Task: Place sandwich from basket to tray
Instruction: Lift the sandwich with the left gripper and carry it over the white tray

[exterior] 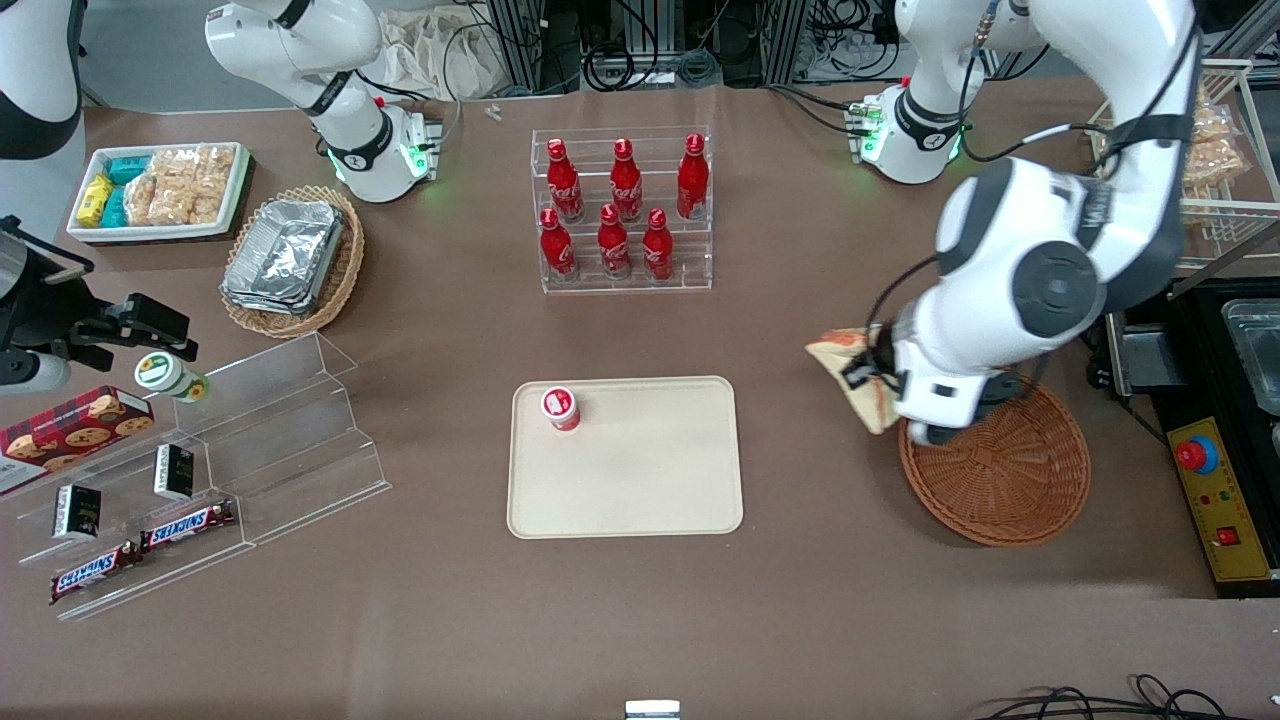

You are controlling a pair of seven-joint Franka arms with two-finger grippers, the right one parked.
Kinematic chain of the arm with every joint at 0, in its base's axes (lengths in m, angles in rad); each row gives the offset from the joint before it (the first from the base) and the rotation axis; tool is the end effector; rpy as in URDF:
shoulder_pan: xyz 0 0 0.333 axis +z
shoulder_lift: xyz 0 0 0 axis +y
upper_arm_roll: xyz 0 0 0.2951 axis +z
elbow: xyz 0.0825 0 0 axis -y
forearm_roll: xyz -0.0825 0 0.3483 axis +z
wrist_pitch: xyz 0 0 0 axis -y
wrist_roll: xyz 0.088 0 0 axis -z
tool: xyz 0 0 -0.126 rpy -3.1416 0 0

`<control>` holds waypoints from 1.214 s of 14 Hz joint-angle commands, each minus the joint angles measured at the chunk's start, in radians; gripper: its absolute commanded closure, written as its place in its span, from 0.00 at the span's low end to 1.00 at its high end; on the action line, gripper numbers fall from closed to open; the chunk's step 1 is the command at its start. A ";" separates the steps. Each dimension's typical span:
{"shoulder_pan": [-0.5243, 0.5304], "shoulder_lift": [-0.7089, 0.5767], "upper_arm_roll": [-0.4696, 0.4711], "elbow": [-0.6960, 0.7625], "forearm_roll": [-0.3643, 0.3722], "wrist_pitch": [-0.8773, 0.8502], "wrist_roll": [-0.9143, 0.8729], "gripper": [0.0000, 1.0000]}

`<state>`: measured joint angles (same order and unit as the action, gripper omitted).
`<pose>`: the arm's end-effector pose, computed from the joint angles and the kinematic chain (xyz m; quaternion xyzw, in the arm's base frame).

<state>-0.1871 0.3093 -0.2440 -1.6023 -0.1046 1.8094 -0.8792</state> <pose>0.5447 -0.2477 0.4222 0.9659 0.2391 -0.0901 0.0406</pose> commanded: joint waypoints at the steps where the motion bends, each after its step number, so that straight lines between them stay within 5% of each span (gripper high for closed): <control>1: -0.107 0.083 -0.014 0.042 0.048 0.082 0.023 1.00; 4: -0.204 0.163 -0.014 0.059 0.132 0.146 0.028 1.00; 7: -0.201 0.247 -0.014 0.171 0.082 0.127 0.066 1.00; 17: -0.236 0.362 -0.012 0.145 0.176 0.217 0.246 1.00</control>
<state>-0.4167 0.6414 -0.2589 -1.4785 0.0391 2.0115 -0.6576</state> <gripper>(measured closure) 0.811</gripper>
